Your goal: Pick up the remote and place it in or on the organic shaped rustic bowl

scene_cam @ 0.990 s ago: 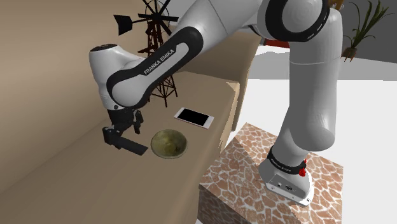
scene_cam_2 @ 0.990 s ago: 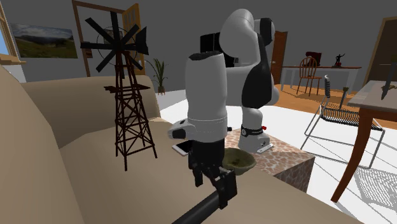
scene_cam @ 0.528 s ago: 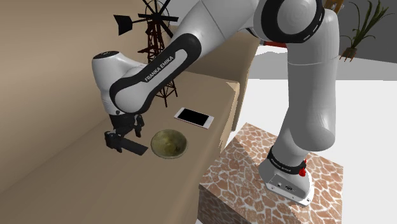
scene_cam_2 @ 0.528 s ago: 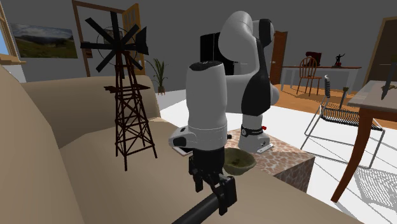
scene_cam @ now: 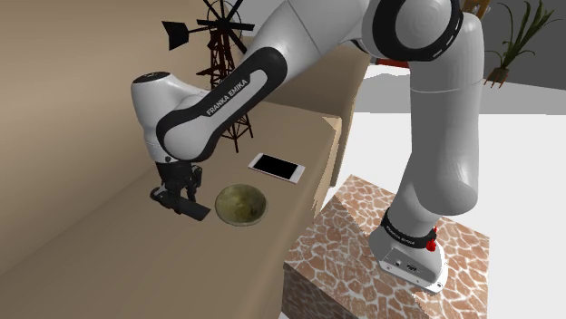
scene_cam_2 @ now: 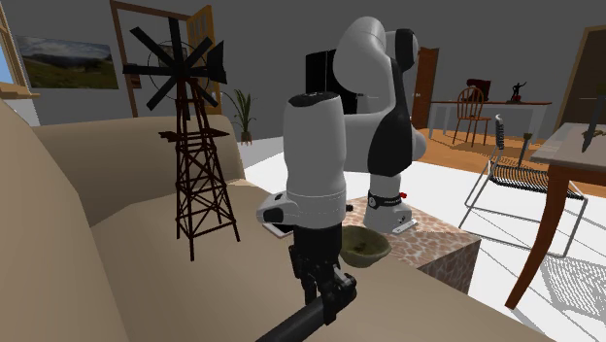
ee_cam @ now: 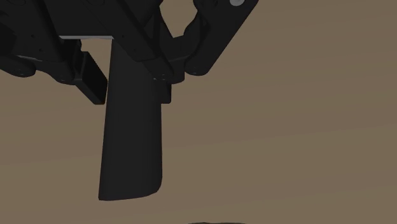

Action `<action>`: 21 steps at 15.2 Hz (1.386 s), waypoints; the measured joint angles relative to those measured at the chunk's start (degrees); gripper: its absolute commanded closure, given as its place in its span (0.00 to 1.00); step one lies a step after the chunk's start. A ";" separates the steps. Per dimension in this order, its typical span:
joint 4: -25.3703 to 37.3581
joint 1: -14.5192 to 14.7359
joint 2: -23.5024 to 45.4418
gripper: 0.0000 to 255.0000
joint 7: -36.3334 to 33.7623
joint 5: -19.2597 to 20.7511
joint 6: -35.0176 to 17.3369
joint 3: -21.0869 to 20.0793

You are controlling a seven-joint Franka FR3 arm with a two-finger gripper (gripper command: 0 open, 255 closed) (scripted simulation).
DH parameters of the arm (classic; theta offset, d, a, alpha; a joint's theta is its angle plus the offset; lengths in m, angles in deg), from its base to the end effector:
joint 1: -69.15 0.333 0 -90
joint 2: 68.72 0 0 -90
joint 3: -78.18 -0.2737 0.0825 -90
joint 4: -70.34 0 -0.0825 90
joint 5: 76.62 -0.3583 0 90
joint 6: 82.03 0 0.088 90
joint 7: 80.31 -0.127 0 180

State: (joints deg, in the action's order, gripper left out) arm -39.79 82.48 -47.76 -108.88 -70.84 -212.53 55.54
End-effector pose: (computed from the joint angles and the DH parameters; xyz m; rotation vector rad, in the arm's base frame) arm 0.4813 0.3374 0.2733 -3.0681 -0.2600 0.0227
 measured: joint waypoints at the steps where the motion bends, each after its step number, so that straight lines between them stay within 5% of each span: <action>1: -0.05 -0.01 -0.03 1.00 0.01 0.00 -0.06 0.00; 21: 4.74 -0.82 -5.36 1.00 1.30 -2.73 9.89 -1.23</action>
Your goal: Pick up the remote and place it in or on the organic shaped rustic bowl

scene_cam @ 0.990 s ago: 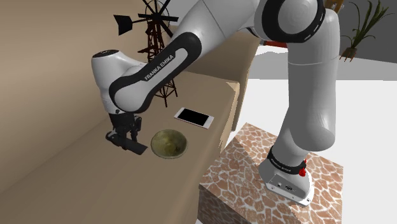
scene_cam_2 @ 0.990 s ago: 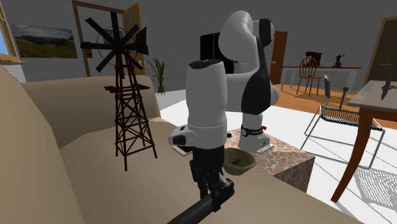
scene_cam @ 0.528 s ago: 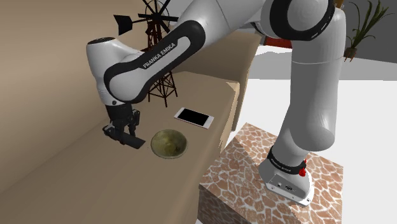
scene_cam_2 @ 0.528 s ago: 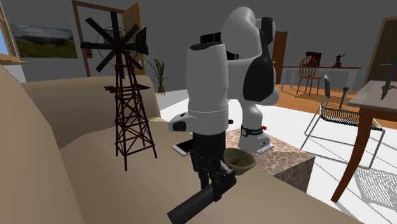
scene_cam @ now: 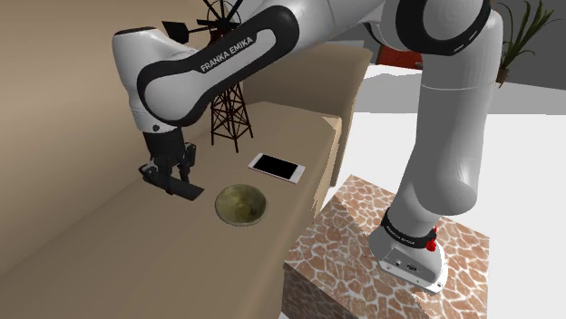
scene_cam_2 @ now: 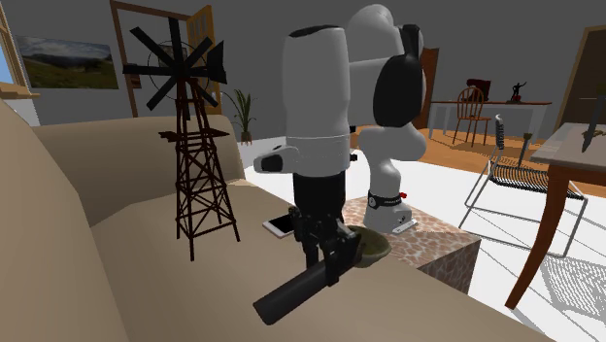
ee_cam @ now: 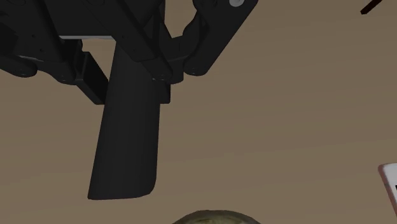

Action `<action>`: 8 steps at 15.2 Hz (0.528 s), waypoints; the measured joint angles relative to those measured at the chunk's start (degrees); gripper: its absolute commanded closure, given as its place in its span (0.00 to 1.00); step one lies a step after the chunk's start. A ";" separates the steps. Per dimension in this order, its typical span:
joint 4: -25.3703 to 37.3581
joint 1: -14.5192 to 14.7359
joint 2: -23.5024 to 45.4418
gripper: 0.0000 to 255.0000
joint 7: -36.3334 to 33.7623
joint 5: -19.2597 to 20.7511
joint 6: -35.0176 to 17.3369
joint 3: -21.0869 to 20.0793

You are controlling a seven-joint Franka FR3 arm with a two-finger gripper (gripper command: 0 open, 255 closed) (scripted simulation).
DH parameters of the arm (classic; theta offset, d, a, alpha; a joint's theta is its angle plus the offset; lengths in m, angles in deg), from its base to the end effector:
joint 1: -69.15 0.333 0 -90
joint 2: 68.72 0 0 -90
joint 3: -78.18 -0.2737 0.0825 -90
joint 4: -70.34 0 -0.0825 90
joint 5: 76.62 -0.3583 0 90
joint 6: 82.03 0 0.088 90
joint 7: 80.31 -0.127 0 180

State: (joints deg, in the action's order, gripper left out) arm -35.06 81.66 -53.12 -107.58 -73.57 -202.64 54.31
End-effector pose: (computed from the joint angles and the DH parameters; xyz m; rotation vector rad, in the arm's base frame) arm 0.4824 0.3393 0.3458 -3.0676 -0.2632 0.0284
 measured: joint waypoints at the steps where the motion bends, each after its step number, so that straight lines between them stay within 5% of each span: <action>1: -0.04 -0.15 -0.58 1.00 0.19 -0.27 0.51 -0.06; 8: 3.37 -0.36 -2.14 1.00 0.58 -1.01 5.35 -0.27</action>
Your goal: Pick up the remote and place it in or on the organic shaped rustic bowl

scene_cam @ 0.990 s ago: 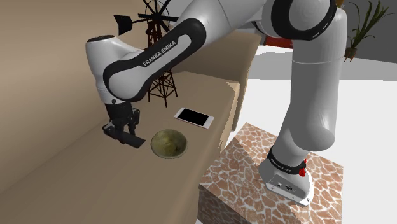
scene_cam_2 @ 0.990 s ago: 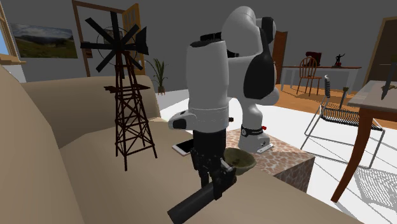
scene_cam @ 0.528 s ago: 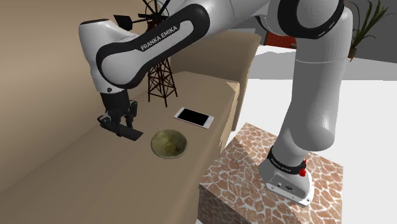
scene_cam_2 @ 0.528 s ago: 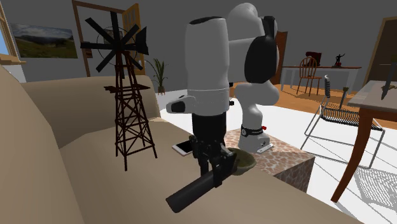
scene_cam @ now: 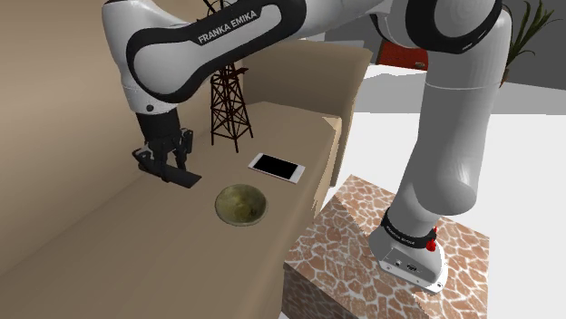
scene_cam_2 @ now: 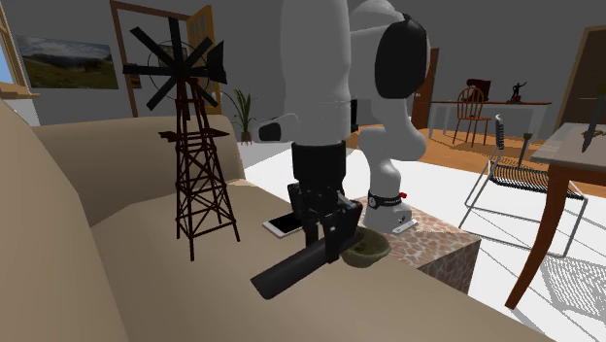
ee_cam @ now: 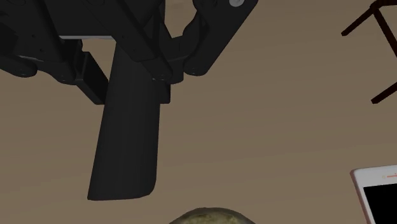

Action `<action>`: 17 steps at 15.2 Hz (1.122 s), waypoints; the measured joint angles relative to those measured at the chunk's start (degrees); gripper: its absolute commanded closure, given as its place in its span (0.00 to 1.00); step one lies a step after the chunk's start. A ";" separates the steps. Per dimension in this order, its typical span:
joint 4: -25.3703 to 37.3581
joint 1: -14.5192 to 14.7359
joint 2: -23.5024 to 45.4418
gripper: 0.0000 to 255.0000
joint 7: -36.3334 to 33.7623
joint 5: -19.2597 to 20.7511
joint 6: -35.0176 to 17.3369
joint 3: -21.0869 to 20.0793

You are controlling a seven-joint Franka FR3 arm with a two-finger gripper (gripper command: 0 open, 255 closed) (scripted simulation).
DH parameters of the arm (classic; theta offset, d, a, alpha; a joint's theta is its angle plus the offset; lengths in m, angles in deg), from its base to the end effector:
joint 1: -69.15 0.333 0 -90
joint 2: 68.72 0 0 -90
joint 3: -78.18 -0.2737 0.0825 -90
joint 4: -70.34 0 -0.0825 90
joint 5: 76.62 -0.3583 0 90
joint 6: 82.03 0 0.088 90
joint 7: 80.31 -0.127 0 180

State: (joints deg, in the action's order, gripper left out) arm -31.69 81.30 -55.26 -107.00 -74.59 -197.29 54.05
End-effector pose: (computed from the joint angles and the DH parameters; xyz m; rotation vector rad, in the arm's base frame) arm 0.4832 0.3377 0.3842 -3.0676 -0.2632 0.0286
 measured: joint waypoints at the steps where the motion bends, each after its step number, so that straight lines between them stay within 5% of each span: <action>1: 0.55 0.04 -0.26 1.00 -0.08 -0.12 0.79 -0.07; 13: 7.45 -0.08 -2.07 1.00 0.16 -0.92 9.35 -0.31; 17: -1.32 -0.86 -9.60 1.00 1.08 -4.15 7.51 -0.74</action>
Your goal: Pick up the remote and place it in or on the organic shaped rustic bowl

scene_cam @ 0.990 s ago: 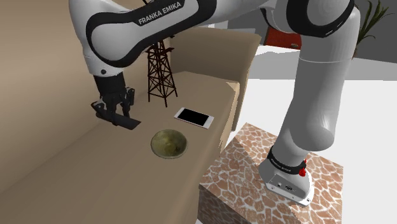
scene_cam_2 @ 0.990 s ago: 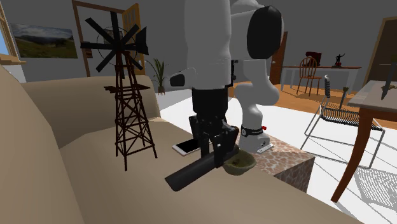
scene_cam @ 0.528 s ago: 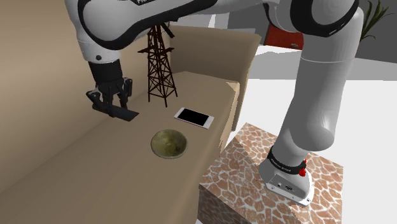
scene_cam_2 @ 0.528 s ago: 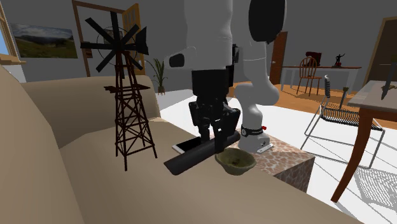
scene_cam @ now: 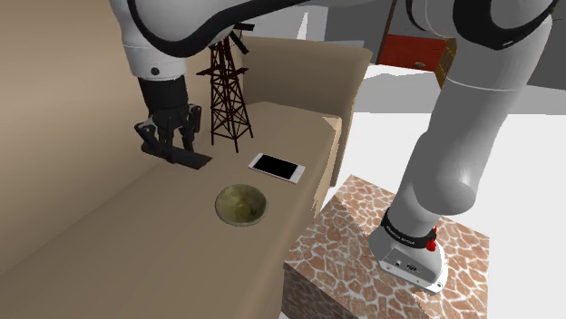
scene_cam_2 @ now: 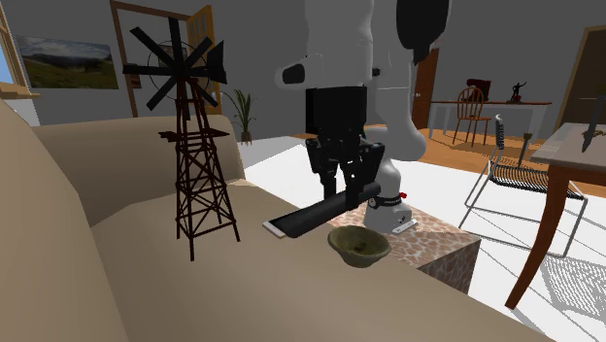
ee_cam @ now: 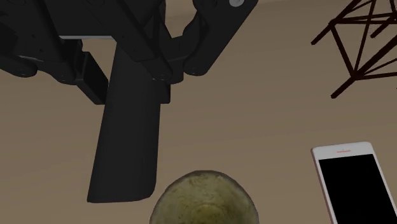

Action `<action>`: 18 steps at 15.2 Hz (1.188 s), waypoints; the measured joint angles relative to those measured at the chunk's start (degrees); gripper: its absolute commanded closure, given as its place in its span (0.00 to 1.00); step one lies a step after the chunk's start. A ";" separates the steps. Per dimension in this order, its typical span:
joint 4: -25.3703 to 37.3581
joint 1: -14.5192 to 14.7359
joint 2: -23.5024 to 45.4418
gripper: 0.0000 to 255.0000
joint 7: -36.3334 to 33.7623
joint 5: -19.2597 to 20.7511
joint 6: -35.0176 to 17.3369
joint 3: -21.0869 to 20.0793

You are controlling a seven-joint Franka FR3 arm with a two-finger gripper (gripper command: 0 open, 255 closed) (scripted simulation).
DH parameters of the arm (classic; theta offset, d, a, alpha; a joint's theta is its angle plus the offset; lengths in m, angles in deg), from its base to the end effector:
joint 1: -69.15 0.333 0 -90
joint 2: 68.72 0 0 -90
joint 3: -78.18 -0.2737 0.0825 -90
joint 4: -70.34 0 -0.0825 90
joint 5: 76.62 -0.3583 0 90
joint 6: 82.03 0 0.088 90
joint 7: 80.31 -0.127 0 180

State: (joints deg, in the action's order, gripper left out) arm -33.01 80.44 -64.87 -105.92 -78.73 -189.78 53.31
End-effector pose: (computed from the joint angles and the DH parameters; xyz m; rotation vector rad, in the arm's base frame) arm 0.4490 0.3277 0.4508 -3.0676 -0.2646 0.0294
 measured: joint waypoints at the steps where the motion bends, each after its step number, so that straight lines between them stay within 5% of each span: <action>1: -3.05 -0.08 -2.59 1.00 0.30 -1.14 -0.70 -0.10; 11: -25.65 2.38 -24.16 1.00 3.16 -10.54 -3.14 0.49; 18: -30.39 2.80 -23.84 1.00 3.23 -11.20 -8.18 -0.30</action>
State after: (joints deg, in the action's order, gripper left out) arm -63.40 83.24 -88.71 -102.68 -89.94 -197.96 53.01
